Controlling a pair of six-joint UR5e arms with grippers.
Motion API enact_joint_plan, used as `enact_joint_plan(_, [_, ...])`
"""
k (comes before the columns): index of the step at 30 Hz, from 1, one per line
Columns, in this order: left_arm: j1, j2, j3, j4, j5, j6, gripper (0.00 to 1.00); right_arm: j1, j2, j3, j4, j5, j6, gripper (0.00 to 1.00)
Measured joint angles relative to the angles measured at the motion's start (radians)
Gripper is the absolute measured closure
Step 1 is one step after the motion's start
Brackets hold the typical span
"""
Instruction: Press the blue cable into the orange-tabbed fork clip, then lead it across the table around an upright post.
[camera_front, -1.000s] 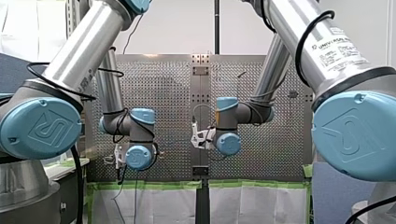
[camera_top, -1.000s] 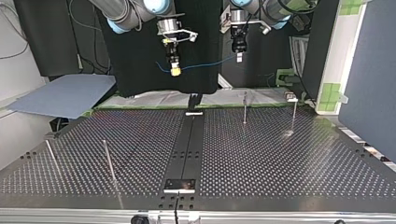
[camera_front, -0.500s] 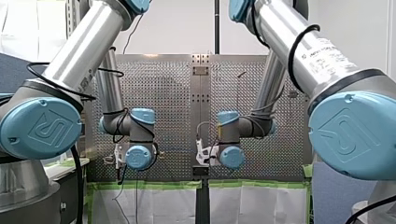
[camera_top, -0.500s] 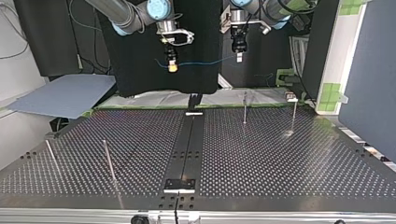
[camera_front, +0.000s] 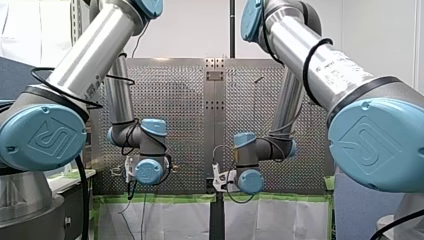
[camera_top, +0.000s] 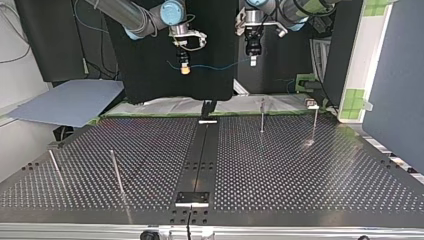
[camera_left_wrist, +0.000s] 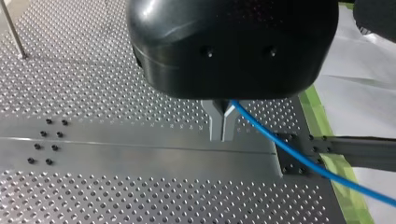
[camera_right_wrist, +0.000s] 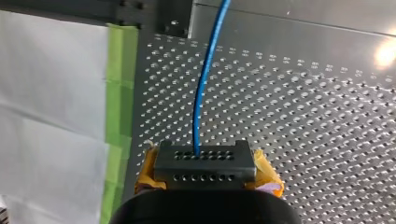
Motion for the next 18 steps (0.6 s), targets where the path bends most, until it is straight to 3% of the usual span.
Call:
enact_joint_plan(5, [0.010, 0.020, 0.000, 0.023, 0.003, -0.029, 1.00, -0.003, -0.036, -0.028, 0.027, -0.018, 0.029, 0.99])
enact_joint_plan(12, [0.064, 0.068, 0.000, 0.015, 0.042, -0.072, 1.00, -0.010, -0.094, -0.037, 0.002, -0.074, 0.087, 0.99])
enact_joint_plan(18, [0.114, 0.071, 0.000, 0.000, 0.090, -0.062, 1.00, -0.011, -0.082, -0.058, -0.017, -0.114, 0.114, 0.99])
